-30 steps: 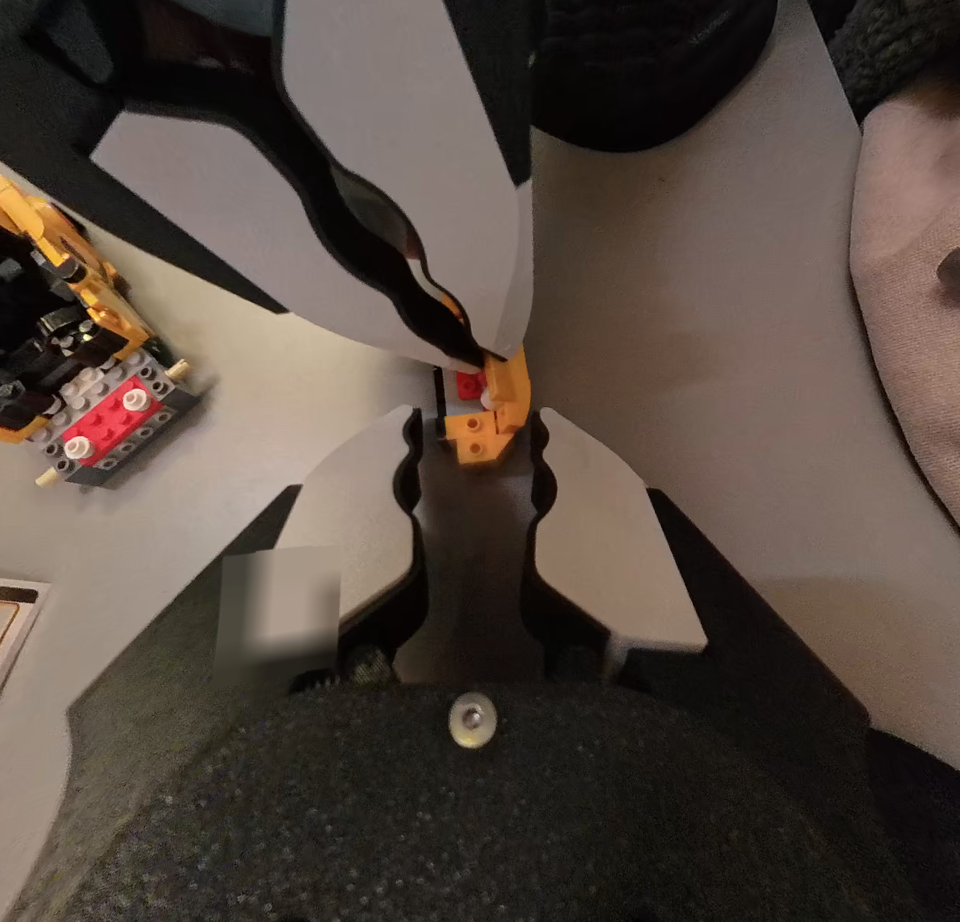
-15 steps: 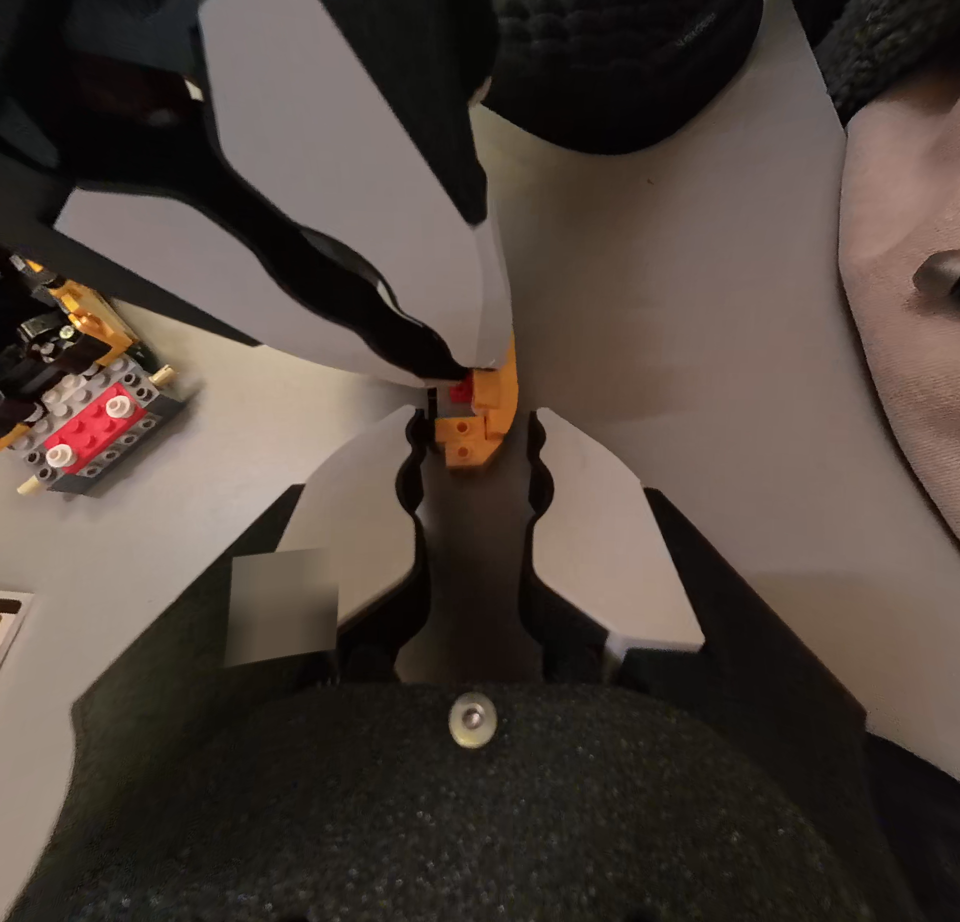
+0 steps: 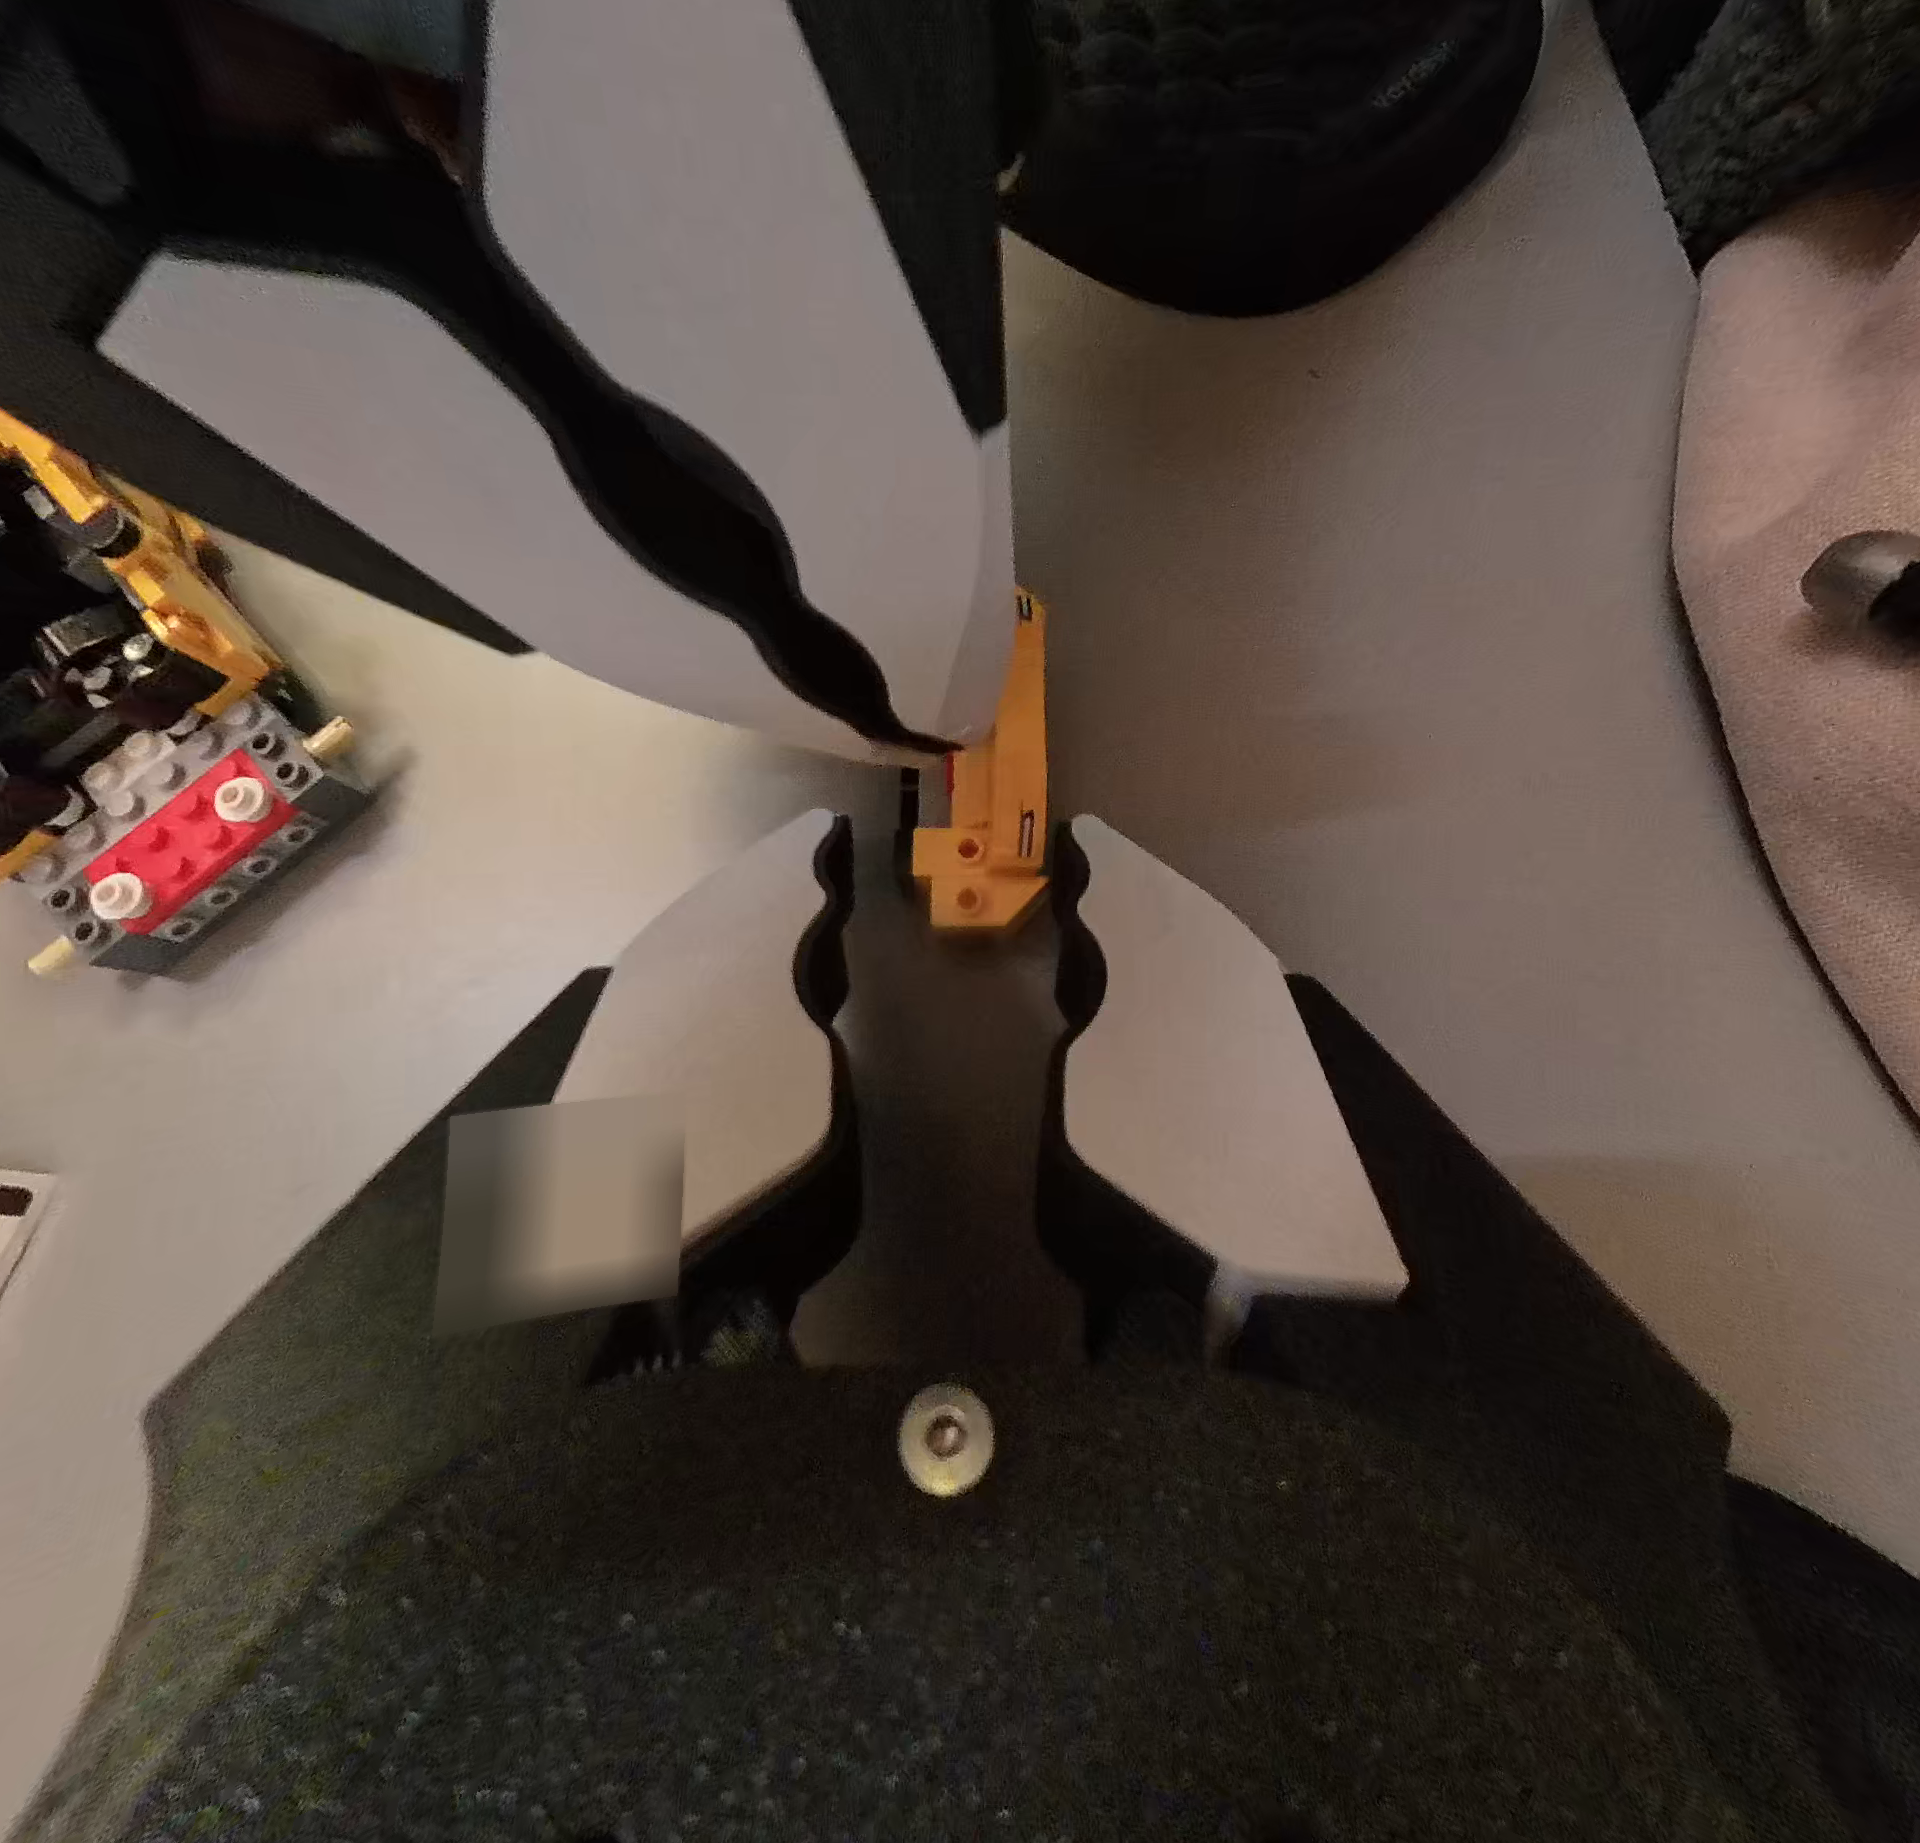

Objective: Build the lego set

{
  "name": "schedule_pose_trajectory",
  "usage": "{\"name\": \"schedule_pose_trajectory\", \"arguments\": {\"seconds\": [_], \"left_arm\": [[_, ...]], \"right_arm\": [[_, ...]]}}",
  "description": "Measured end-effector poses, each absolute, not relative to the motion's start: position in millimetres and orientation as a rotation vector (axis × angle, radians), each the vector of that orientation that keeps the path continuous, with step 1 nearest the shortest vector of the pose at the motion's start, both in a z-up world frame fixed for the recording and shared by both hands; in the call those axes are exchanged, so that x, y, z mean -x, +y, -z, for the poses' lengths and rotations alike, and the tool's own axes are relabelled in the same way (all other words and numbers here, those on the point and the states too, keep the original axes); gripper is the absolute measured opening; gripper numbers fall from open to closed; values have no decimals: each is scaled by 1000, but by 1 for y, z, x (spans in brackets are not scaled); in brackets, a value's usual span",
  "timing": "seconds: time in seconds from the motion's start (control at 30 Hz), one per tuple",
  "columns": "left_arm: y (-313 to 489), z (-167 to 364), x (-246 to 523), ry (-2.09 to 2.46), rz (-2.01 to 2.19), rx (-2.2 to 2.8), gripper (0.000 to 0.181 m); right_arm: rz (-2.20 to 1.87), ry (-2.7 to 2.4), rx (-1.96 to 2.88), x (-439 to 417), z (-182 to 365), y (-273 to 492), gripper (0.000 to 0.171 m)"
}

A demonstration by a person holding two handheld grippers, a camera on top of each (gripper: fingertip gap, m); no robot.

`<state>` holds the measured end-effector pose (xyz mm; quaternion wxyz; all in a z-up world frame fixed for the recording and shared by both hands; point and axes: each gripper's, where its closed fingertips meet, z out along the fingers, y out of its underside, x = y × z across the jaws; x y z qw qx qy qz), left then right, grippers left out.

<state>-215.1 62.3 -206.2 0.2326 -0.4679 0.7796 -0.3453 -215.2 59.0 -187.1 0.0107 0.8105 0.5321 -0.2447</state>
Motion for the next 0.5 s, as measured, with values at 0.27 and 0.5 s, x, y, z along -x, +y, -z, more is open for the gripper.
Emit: {"name": "schedule_pose_trajectory", "arguments": {"seconds": [0.27, 0.5], "left_arm": [[62, 206, 215, 2146, 952, 1285, 36], [60, 207, 217, 2161, 957, 1270, 38]], "right_arm": [[838, 1664, -2585, 213, 182, 56, 12], [755, 1704, -2637, 214, 188, 53, 17]]}}
